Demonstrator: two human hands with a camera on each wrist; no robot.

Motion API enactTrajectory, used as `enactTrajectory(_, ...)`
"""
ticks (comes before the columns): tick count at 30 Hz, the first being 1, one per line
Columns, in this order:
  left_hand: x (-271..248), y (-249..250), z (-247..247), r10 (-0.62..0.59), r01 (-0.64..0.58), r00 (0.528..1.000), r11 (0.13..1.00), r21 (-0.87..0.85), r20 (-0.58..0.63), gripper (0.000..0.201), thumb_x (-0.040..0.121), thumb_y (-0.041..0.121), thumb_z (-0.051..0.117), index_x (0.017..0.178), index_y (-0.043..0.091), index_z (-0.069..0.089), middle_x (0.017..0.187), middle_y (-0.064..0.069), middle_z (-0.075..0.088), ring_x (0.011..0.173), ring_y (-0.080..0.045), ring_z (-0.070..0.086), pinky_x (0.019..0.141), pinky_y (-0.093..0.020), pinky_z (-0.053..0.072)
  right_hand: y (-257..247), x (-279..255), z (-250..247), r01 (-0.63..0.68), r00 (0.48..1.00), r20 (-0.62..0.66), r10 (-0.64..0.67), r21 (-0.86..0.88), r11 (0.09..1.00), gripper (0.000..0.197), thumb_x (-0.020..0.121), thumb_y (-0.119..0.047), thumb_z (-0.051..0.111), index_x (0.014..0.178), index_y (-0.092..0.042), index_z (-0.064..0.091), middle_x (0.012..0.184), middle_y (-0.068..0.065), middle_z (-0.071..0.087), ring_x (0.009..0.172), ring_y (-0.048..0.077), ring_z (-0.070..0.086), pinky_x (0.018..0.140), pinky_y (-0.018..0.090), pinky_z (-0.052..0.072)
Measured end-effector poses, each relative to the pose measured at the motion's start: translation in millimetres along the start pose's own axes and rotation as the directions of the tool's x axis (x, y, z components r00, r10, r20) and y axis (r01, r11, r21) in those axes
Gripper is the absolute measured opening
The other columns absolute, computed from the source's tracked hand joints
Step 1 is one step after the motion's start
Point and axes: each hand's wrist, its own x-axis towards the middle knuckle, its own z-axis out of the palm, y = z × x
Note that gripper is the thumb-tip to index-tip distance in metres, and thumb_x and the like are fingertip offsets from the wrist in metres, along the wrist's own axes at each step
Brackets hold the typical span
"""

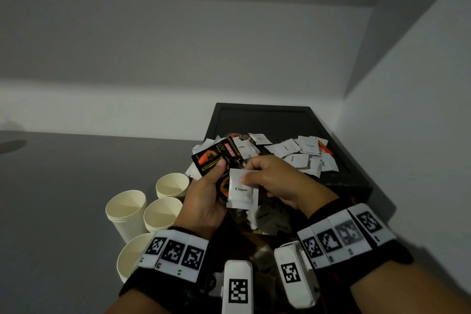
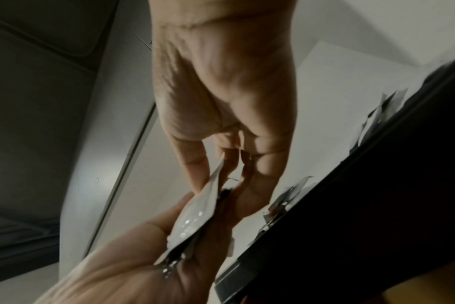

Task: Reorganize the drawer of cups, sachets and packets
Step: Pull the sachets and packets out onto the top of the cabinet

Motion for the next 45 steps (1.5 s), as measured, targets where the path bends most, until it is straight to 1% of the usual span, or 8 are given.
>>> enactTrajectory(6, 2.4, 4.2, -4.8, -0.004, 0.003, 1.0, 0.999, -0.034, -0.026, 0.038, 0.093, 0.016, 0.051, 0.129, 0.006, 0.052, 0.12, -0.02, 0.063, 0.095, -0.031, 0.065, 0.072, -0.043, 0.058, -2.0, 1.7, -10.1, -0.035, 0.997, -0.07, 0.032, -0.042, 0.999, 0.017, 0.087, -0.01, 0.058, 0.072, -0.017, 0.056, 0.089, 0.005, 0.061, 0.085, 0.023, 0.059, 0.072, 0.035, 0.051)
enactTrajectory(11, 3.3, 6.0, -11.2, 0.016, -0.017, 0.999, 1.0, -0.027, -0.049, 0.034, 0.091, 0.014, 0.054, 0.125, 0.009, 0.055, 0.102, -0.014, 0.069, 0.079, -0.025, 0.07, 0.065, -0.039, 0.059, 23.1, 26.2, -62.5, -0.091, 0.855, -0.495, 0.155, 0.152, 0.984, 0.01, 0.092, -0.011, 0.054, 0.083, -0.012, 0.056, 0.076, 0.008, 0.058, 0.057, 0.014, 0.053, 0.051, 0.024, 0.041)
enactTrajectory(16, 2.6, 3.9, -7.7, 0.019, -0.019, 0.999, 1.0, -0.011, -0.035, 0.031, 0.091, 0.012, 0.053, 0.122, 0.008, 0.056, 0.085, -0.011, 0.069, 0.065, -0.021, 0.071, 0.053, -0.035, 0.057, 58.9, 43.9, -93.7, -0.183, 0.802, -0.543, 0.249, 0.174, 0.968, 0.028, 0.088, -0.001, 0.052, 0.066, -0.017, 0.046, 0.076, 0.004, 0.052, 0.07, 0.017, 0.054, 0.084, 0.036, 0.053)
enactTrajectory(20, 1.6, 4.9, -4.9, 0.016, -0.016, 1.0, 1.0, 0.003, -0.026, 0.033, 0.09, 0.012, 0.054, 0.123, 0.008, 0.056, 0.085, -0.012, 0.069, 0.065, -0.021, 0.07, 0.053, -0.033, 0.057, 51.3, 37.6, -80.2, -0.122, 0.698, -0.712, 0.078, -0.01, 0.993, 0.015, 0.086, -0.003, 0.051, 0.075, -0.013, 0.057, 0.078, 0.004, 0.054, 0.07, 0.019, 0.052, 0.06, 0.024, 0.044)
enactTrajectory(25, -1.5, 1.1, 1.6, 0.0, -0.001, 1.0, 1.0, 0.032, 0.023, 0.038, 0.091, 0.015, 0.052, 0.128, 0.008, 0.054, 0.11, -0.019, 0.067, 0.086, -0.029, 0.069, 0.069, -0.04, 0.059, 10.1, 0.3, -21.1, 0.004, 0.986, -0.169, 0.005, 0.051, 0.999, 0.051, 0.083, -0.041, 0.064, 0.127, -0.032, 0.042, 0.109, -0.001, 0.058, 0.09, 0.011, 0.058, 0.069, 0.025, 0.046)
enactTrajectory(28, -2.4, -0.4, 6.2, -0.011, 0.011, 0.998, 1.0, -0.007, 0.064, 0.039, 0.089, 0.024, 0.052, 0.125, 0.008, 0.057, 0.114, -0.02, 0.065, 0.095, -0.032, 0.067, 0.079, -0.042, 0.056, 10.7, -4.4, 4.1, 0.036, 0.998, -0.051, -0.035, 0.017, 0.999, 0.085, 0.071, -0.037, 0.078, 0.14, -0.034, 0.029, 0.121, -0.003, 0.057, 0.107, 0.012, 0.057, 0.086, 0.028, 0.047)
enactTrajectory(36, -2.4, 7.7, 1.8, 0.007, -0.021, 0.992, 0.994, -0.11, -0.127, 0.023, 0.094, 0.025, 0.053, 0.11, 0.01, 0.061, 0.105, -0.009, 0.067, 0.097, -0.025, 0.064, 0.059, -0.029, 0.059, 10.3, -8.5, -19.4, 0.061, 0.998, 0.003, -0.061, 0.048, 0.997, 0.019, 0.085, -0.008, 0.064, 0.096, -0.023, 0.064, 0.095, -0.001, 0.071, 0.087, 0.011, 0.066, 0.074, 0.025, 0.051)
enactTrajectory(45, -2.8, 2.9, 6.5, 0.004, -0.008, 0.993, 0.999, -0.041, -0.115, 0.032, 0.093, 0.024, 0.054, 0.122, 0.012, 0.058, 0.115, -0.01, 0.066, 0.098, -0.021, 0.064, 0.055, -0.024, 0.057, 2.9, 3.1, -11.1, 0.036, 0.987, -0.157, 0.017, 0.333, 0.942, 0.02, 0.087, 0.0, 0.059, 0.094, -0.018, 0.059, 0.096, 0.001, 0.066, 0.086, 0.013, 0.062, 0.072, 0.027, 0.05)
